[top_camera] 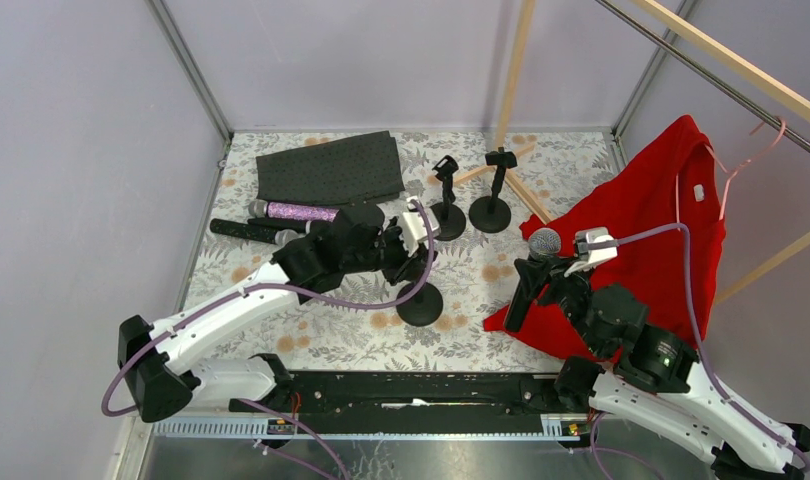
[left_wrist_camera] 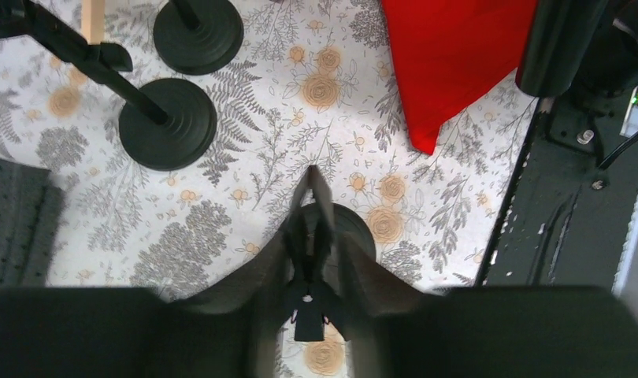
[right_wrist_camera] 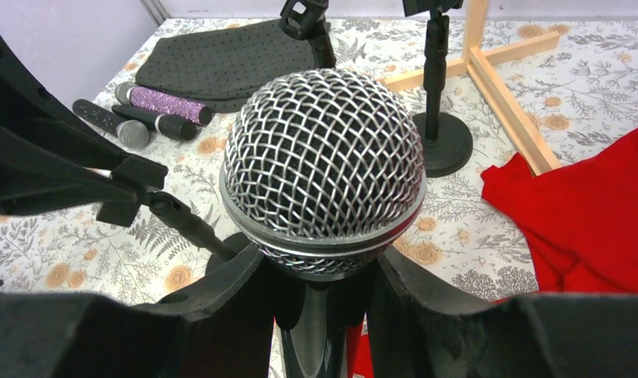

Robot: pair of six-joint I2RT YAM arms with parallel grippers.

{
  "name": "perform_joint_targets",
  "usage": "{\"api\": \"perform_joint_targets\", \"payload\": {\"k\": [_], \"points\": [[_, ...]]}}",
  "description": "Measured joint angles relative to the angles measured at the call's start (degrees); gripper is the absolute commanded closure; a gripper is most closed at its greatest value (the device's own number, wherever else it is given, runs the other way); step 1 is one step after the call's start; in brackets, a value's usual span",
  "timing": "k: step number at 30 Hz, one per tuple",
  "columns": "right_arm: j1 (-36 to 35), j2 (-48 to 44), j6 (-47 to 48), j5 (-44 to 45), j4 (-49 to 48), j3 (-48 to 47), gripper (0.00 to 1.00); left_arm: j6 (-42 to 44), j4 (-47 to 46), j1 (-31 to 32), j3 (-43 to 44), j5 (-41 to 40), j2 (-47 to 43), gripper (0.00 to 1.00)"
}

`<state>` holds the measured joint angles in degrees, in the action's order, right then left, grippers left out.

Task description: Attach the microphones to the stand

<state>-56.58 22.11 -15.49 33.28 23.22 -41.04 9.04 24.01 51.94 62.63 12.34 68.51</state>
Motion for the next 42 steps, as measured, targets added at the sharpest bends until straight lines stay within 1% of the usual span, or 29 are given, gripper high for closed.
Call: {"api": "perform_joint_targets", "payload": {"k": [1, 2, 3, 6, 9, 14, 18, 19, 23, 25, 30, 33, 36, 40, 42], "points": [[0.0, -0.37, 0.24, 0.0, -0.28, 0.11, 1.0, 0.09, -0.55, 0.0, -0.52, 0.11, -0.39, 0.42], [0.0, -0.66, 0.42, 0.0, -0.52, 0.2, 1.0, -0.09, -0.87, 0.02, -0.94, 0.46, -0.61, 0.25], [0.0, -0.85, 0.63, 0.0, -0.74, 0.2, 1.0, -0.04, -1.07, 0.02, -1.29, 0.74, -0.74, 0.2], [0.0, -1.05, 1.27, -0.04, -1.4, 0.22, 1.0, -0.2, -1.42, 0.09, -2.38, 1.27, -1.01, 0.15], [0.0, -1.05, 2.12, -0.72, -1.99, 0.22, 1.0, -0.48, -2.32, 0.13, -4.31, 1.46, -1.99, 0.12], [0.0, -0.81, 3.78, -3.08, -3.28, 0.22, 1.0, -1.14, -7.96, 0.13, -9.99, 1.44, -4.85, 0.11], [0.0, 0.15, 5.42, -5.49, -4.09, 0.2, 1.0, -2.03, -17.35, 0.13, -18.53, 1.42, -10.08, 0.11], [0.0, 0.48, 5.95, -6.34, -4.37, 0.2, 1.0, -2.1, -21.35, 0.13, -21.55, 1.36, -11.93, 0.11], [0.0, 2.36, 8.87, -11.63, -5.46, 0.07, 1.0, -1.77, -34.01, 0.13, -31.39, 1.07, -17.42, 0.12], [0.0, 3.43, 10.91, -14.99, -6.45, -0.07, 1.0, -1.73, -38.1, 0.13, -34.1, 0.96, -18.6, 0.12], [0.0, 7.76, 17.18, -22.53, -7.74, -2.99, 1.0, -2.01, -46.01, 0.13, -37.75, 0.98, -18.91, 0.12], [0.0, 11.32, 20.17, -25.16, -8.02, -5.99, 1.0, -2.62, -50.93, 0.13, -39.63, 0.74, -18.91, 0.1], [0.0, 14.4, 22.47, -26.8, -8.98, -8.02, 1.0, -3.78, -56.41, 0.13, -42.12, -1.53, -18.91, 0.1], [0.0, 16.0, 24.59, -27.45, -10.67, -8.13, 1.0, -4.66, -63.49, 0.13, -45.33, -4.22, -18.45, 0.12], [0.0, 16.57, 25.7, -27.56, -11.78, -8.13, 1.0, -4.87, -65.61, 0.13, -46.21, -4.72, -17.73, 0.13]]}}
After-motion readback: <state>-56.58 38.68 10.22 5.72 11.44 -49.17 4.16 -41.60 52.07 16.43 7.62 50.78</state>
